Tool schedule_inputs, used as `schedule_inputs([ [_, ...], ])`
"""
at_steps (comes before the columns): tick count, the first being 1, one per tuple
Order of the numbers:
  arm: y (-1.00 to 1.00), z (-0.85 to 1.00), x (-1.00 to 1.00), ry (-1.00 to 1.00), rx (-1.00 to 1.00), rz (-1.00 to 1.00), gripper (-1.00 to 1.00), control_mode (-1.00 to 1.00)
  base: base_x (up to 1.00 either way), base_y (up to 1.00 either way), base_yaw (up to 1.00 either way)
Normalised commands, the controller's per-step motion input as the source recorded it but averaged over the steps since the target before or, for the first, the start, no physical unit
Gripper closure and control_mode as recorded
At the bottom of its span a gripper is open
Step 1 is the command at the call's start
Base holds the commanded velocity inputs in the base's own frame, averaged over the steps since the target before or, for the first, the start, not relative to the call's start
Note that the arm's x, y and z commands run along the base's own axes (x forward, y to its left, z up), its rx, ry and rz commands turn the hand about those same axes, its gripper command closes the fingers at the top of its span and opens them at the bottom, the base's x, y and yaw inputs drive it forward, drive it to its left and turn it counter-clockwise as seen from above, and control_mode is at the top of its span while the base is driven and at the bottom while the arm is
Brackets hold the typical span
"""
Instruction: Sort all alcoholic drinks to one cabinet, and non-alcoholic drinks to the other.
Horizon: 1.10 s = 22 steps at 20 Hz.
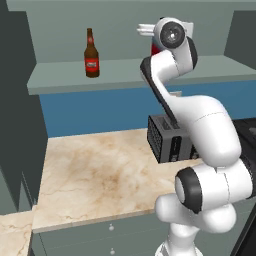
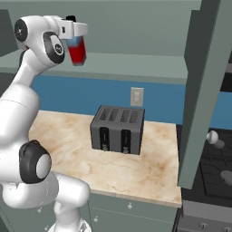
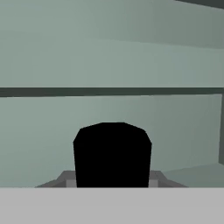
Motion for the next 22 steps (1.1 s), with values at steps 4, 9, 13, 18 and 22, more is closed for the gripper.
schedule_inputs([
  [4,0.0,-0.11,0.32,0.0,0.0,0.0,1.0,-1.0,0.0,0.0,0.0],
  [9,0.0,-0.18,0.34,0.0,0.0,0.0,1.0,-1.0,0.0,0.0,0.0],
  [13,0.0,-0.23,0.26,0.0,0.0,0.0,1.0,-1.0,0.0,0.0,0.0],
  [18,0.0,-0.23,0.23,0.0,0.0,0.0,1.0,-1.0,0.0,0.0,0.0],
  [22,0.0,-0.19,0.27,0.0,0.0,0.0,1.0,-1.0,0.0,0.0,0.0],
])
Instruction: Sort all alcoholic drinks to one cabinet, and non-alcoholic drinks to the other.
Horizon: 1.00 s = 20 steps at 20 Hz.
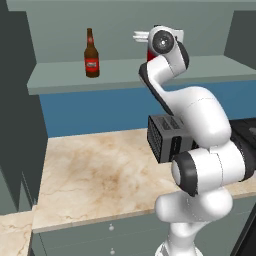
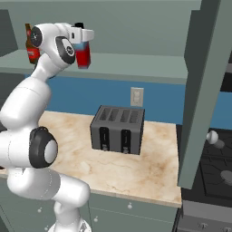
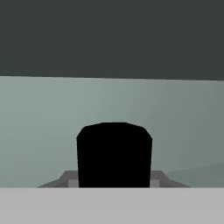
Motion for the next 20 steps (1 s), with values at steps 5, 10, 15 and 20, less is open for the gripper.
schedule_inputs([
  [5,0.0,-0.13,0.29,0.0,0.0,0.0,1.0,-1.0,0.0,0.0,0.0],
  [10,0.0,-0.05,0.28,0.0,0.0,0.0,1.0,-1.0,0.0,0.0,0.0],
  [15,0.01,-0.03,0.16,0.0,0.0,0.0,1.0,-1.0,0.0,0.0,0.0],
  [20,0.08,-0.18,0.0,0.0,0.0,0.0,-1.0,-1.0,0.0,0.0,0.0],
])
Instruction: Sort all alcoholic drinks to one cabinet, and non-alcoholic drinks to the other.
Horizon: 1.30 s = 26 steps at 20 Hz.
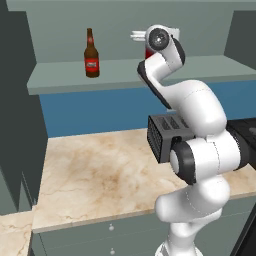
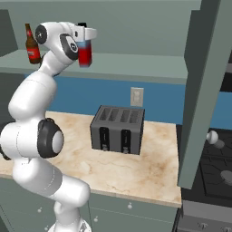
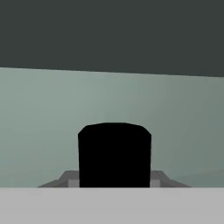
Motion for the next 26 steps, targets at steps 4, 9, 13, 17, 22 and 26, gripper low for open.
schedule_inputs([
  [4,0.01,-0.08,0.0,0.0,0.0,0.0,-1.0,-1.0,0.0,0.0,0.0],
  [9,0.0,0.0,0.0,0.01,0.0,0.0,-1.0,-1.0,0.0,0.0,0.0],
  [13,0.0,0.0,-0.11,0.06,0.0,0.0,-1.0,-1.0,0.0,0.0,0.0],
  [17,0.01,0.0,-0.31,0.11,0.01,0.0,-1.0,-1.0,0.0,0.0,0.0],
  [22,0.0,0.07,-0.43,0.03,0.02,0.01,-1.0,-1.0,0.0,0.0,0.0],
  [26,0.02,0.11,-0.47,0.01,0.02,0.01,-1.0,-1.0,0.0,0.0,0.0],
])
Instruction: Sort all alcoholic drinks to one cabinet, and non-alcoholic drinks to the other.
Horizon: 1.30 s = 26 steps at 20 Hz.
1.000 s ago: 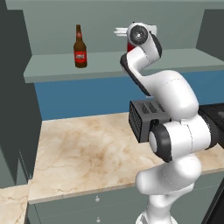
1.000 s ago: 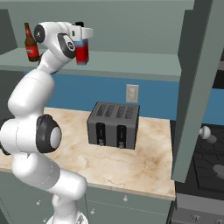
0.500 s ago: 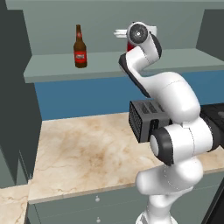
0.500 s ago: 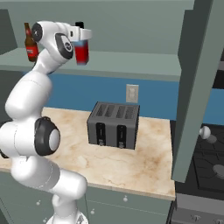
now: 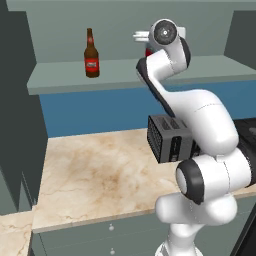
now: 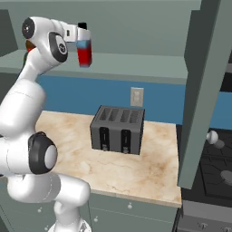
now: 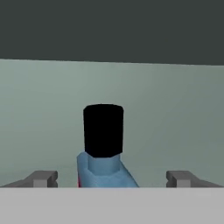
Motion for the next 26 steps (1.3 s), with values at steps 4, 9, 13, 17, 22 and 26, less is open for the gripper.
schedule_inputs([
  [4,0.14,0.06,-0.37,0.0,0.03,0.02,-1.0,-1.0,0.0,0.0,0.0],
  [9,0.23,0.0,-0.55,0.0,0.02,0.06,-1.0,-1.0,0.0,0.0,0.0],
  [13,0.19,0.0,-0.89,-0.03,0.02,0.08,-1.0,-1.0,0.0,0.0,0.0],
  [17,0.06,0.0,-1.0,0.0,0.03,0.09,-1.0,-1.0,0.0,0.0,0.0],
  [22,0.0,0.0,-1.0,0.0,0.03,0.08,-1.0,-1.0,0.0,0.0,0.0],
  [26,0.0,0.0,-1.0,0.02,0.03,0.07,-1.0,-1.0,0.0,0.0,0.0],
])
